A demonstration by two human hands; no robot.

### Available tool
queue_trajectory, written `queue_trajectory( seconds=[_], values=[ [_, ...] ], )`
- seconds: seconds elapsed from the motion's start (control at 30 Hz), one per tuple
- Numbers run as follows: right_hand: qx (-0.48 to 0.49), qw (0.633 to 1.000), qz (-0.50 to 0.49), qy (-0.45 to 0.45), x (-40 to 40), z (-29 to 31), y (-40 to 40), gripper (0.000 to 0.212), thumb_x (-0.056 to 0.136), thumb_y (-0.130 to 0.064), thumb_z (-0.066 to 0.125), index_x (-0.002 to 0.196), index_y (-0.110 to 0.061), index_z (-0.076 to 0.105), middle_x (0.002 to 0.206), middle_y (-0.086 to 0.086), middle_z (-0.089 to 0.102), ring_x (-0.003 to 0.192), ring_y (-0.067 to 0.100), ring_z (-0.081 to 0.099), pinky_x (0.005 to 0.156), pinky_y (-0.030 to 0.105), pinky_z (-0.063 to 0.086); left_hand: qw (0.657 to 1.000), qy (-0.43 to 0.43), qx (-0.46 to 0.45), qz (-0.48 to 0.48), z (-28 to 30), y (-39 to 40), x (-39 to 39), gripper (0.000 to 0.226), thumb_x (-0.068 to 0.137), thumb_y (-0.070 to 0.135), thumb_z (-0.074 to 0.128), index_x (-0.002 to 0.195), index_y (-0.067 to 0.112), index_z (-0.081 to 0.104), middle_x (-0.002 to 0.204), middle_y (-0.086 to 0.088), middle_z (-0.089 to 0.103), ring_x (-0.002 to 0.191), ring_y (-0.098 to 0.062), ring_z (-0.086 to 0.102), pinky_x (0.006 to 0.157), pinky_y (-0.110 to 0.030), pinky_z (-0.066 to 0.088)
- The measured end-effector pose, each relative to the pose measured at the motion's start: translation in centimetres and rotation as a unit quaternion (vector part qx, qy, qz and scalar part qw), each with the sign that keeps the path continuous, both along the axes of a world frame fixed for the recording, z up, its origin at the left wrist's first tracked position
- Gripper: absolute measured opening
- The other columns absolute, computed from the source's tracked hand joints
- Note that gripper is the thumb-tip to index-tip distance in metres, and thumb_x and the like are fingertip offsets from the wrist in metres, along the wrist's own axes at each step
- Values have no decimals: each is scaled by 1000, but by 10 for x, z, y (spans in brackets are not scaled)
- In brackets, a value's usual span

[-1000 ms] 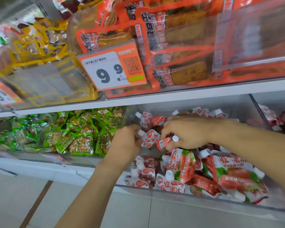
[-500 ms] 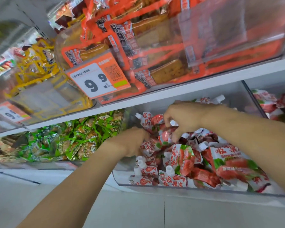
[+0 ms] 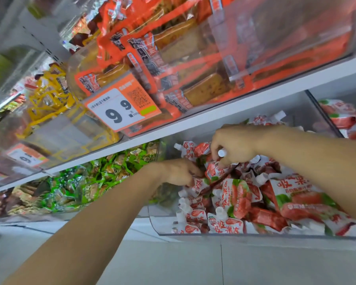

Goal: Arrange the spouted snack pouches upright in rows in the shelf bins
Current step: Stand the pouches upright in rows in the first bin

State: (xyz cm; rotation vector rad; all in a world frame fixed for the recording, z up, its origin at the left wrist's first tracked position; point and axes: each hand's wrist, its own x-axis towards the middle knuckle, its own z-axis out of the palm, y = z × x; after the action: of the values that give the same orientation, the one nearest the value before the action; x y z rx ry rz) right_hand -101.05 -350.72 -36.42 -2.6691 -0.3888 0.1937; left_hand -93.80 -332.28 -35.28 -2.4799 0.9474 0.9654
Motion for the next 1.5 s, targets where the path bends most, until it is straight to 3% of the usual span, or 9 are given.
queue_trajectory(
  seconds=[0.17,0.43,0.63,0.77,0.93,1.1,1.33,1.43,1.5],
  values=[
    [-1,1000,-11,2,2,-2,1,23,80,-42,77,97,-27,74,104,-2,70,95,22,64,86,40,55,999,27,2,23,3,-2,-1,71,73,56,75,135,29,55,140,8,52,118,-11,51,97,-22,39],
    [4,1000,-14,-2,3,-3,2,17,82,-36,74,94,-24,74,99,-3,71,92,20,65,83,40,56,983,115,-2,143,19,-4,-5,27,85,37,71,96,13,74,105,-1,69,77,-7,62,63,-18,51],
    [11,1000,-20,3,2,-3,2,18,82,-38,75,94,-24,73,101,-2,70,94,21,64,85,42,55,995,65,40,68,12,-2,-31,72,86,74,43,139,26,49,143,9,48,126,-13,49,103,-25,37],
    [19,1000,-15,15,3,-4,2,18,83,-36,74,96,-24,73,102,-3,70,93,21,64,86,42,55,995,7,-99,23,2,13,-36,49,88,52,61,129,26,54,122,10,55,109,-6,50,89,-17,37],
    [14,1000,-13,11,4,-4,3,19,83,-36,74,94,-21,73,100,0,71,93,21,64,85,43,55,1000,-12,-8,26,-6,17,-27,48,87,69,45,99,28,67,99,5,66,92,-16,60,85,-37,51],
    [-36,999,-3,16,-2,-3,7,40,67,-41,85,98,-24,68,91,0,61,81,22,62,72,37,56,1000,-14,26,-1,-5,-1,-37,39,86,62,52,74,26,57,75,9,57,75,-14,56,58,-28,39],
    [-21,999,2,-33,-2,-12,10,12,72,-22,70,63,-16,66,77,8,63,83,22,51,73,43,55,999,-16,0,-29,11,-12,-49,37,88,46,63,62,32,41,64,16,47,59,-3,46,47,-13,32],
    [11,999,-4,-50,0,-11,12,7,73,-27,71,74,-21,74,101,2,61,107,20,40,94,42,46,995,-48,-90,-21,13,7,-60,24,83,50,68,74,29,61,73,10,63,66,-3,58,56,-6,40],
    [53,996,-15,-65,2,-7,16,13,76,-29,70,82,-19,76,103,5,67,114,24,44,95,41,46,985,-104,-138,-15,11,28,-66,46,78,57,69,110,25,66,105,6,70,94,-11,65,80,-23,51]
  ],
)
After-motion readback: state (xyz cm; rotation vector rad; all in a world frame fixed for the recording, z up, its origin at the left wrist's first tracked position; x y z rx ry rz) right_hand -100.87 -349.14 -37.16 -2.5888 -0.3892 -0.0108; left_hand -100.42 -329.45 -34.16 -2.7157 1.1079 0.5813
